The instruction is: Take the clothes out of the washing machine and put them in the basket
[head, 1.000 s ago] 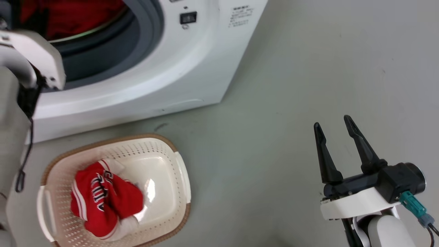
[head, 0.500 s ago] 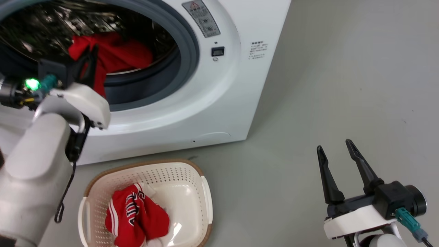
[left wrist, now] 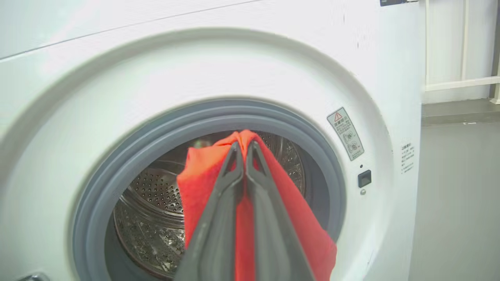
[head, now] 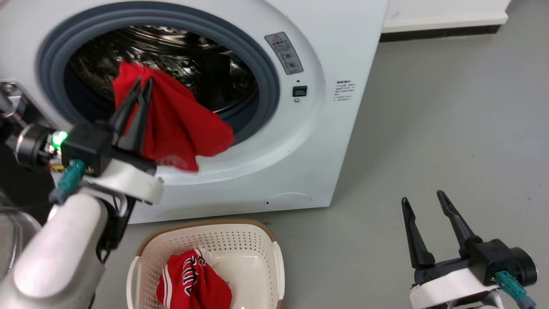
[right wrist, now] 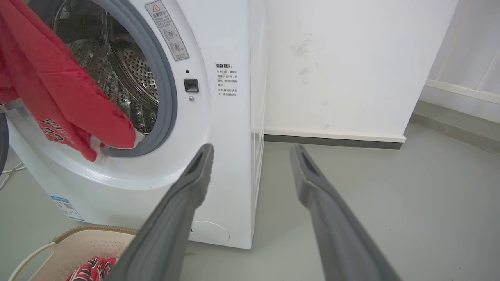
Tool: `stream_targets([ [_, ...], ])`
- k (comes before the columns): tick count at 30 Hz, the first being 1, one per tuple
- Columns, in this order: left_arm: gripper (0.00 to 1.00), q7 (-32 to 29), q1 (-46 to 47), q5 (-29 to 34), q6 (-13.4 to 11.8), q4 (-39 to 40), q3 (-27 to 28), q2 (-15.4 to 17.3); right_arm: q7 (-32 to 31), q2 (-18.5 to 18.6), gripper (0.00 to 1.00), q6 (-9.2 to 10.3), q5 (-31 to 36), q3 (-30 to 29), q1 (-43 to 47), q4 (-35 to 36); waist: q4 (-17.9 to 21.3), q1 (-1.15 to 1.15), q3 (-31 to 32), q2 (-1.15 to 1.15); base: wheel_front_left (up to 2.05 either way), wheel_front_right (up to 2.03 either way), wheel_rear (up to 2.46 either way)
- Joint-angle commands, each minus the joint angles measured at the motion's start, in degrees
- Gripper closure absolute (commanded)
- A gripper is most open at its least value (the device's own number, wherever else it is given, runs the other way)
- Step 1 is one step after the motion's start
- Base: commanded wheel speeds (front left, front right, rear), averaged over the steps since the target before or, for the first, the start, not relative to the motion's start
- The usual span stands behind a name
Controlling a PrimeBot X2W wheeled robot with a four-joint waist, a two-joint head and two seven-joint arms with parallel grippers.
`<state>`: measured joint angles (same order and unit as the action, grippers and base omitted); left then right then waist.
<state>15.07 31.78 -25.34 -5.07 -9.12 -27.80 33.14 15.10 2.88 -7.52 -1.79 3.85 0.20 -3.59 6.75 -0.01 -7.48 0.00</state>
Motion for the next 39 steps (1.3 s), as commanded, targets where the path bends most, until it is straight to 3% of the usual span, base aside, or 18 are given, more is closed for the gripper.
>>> stream_targets([
  [1,1.0,0.1,-1.8,0.0,-0.4,1.4,-0.2,-0.1,0.1,0.0,0.0,0.06,-0.4,-0.4,1.0,0.0,-0.9,0.01,0.8,0.0,0.0,0.0,0.0],
  [9,1.0,-4.5,-9.4,-1.6,-0.8,9.5,-3.6,0.2,0.1,0.0,0.0,0.06,0.1,-1.1,1.8,0.2,-3.0,0.01,1.1,0.0,0.0,0.0,0.0],
  [15,1.0,-7.2,-12.9,-2.4,0.4,9.0,-6.9,0.0,0.1,0.0,0.0,0.06,0.5,-1.4,0.1,0.5,-2.8,0.01,-1.4,0.0,0.0,0.0,0.0],
  [28,1.0,-6.5,-9.8,-1.0,5.6,-10.6,-14.0,-6.1,0.1,0.0,0.0,0.05,-0.3,-0.6,-3.2,1.9,1.9,0.01,-12.1,0.0,0.0,0.0,0.0],
  [39,1.0,-4.3,-3.1,2.4,8.4,-28.2,-17.3,-8.7,0.1,0.0,0.0,0.06,-2.0,0.2,-7.1,2.6,6.1,0.01,-22.9,0.0,0.0,0.0,0.0],
])
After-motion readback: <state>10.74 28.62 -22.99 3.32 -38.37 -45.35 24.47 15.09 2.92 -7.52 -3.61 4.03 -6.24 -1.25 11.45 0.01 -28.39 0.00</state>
